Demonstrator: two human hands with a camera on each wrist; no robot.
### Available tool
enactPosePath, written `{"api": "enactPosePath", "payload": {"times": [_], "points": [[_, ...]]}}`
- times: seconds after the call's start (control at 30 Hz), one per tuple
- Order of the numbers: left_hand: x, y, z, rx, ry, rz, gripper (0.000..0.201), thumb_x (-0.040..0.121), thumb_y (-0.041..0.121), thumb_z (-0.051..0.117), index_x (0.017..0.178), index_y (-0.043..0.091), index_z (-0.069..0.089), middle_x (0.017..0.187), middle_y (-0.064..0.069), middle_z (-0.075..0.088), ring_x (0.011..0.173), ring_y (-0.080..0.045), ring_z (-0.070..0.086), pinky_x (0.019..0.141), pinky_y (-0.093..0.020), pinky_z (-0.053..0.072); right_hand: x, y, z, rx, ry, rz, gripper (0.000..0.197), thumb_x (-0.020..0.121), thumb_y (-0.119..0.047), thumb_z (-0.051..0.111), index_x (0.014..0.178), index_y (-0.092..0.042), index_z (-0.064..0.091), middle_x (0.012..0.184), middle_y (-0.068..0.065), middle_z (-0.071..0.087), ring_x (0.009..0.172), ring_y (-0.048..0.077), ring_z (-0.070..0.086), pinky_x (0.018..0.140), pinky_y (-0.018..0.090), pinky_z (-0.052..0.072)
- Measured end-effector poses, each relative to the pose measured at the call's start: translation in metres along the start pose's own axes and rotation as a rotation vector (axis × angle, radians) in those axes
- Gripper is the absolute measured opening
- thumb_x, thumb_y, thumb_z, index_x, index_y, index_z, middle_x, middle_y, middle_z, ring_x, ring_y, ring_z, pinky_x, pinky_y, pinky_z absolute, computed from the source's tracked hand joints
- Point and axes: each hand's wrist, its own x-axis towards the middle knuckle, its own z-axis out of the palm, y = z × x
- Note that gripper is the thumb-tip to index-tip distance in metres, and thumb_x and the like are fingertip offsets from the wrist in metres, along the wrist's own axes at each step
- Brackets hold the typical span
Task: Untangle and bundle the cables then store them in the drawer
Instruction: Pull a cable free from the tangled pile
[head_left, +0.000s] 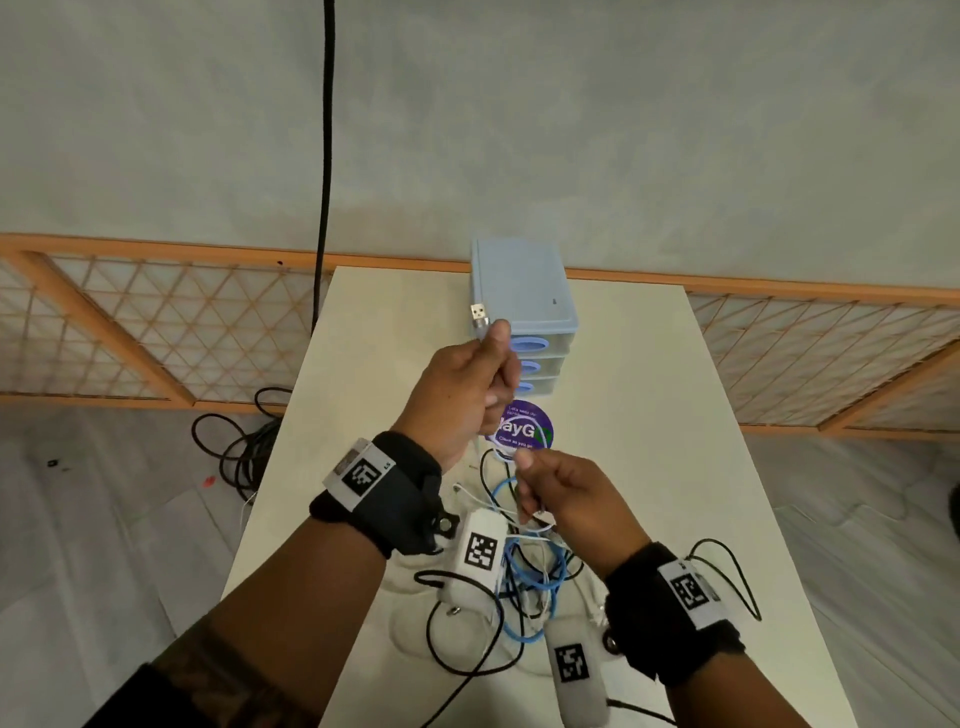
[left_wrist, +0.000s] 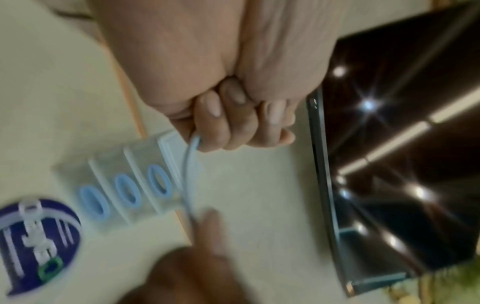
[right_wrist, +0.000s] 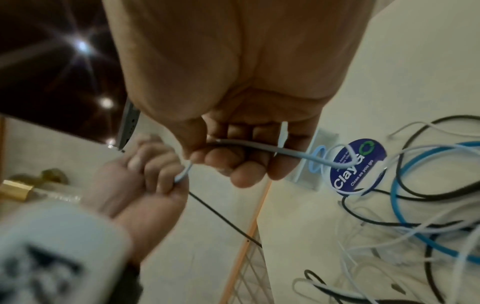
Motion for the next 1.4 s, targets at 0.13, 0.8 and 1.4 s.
{"api": "enactPosePath", "payload": {"times": [0.13,0.8,1.4], "points": [[-0.013,-0.007,-0.018,0.415,-0.05,0.058,0.056,0.107,0.036,0.054,0.059,0.007,0.055,0.048,0.004,0.039,0.042,-0.01,0.031,0.05,-0.019,0.034,-0.003,-0.01,-0.015,0.355,0.077,0.004,0.037,0.097,-0.036,0.054,0.066,-0.017,0.056,0.061,0.002,0.045,0.061,0.021,0.044,0.068,0.035,0.039],[0.009,-0.006,0.018,0.4,0.049,-0.188,0.059,0.108,0.051,0.043,0.074,0.008,0.064,0.065,-0.004,0.057,0.039,-0.01,0.032,0.051,-0.027,0.025,0.001,-0.043,-0.018,0.286,-0.029,0.049,0.029,0.107,-0.014,0.041,0.087,0.0,0.056,0.053,-0.001,0.035,0.045,0.01,0.024,0.042,0.02,0.023],[0.036,-0.011,0.006,0.03,0.358,-0.122,0.043,0.105,0.051,0.052,0.104,0.019,0.081,0.085,0.007,0.071,0.048,-0.01,0.03,0.045,-0.025,0.021,0.026,-0.04,-0.018,0.313,0.001,0.095,0.028,0.103,-0.009,0.044,0.091,0.006,0.064,0.047,0.003,0.035,0.04,0.015,0.025,0.041,0.022,0.024]]}}
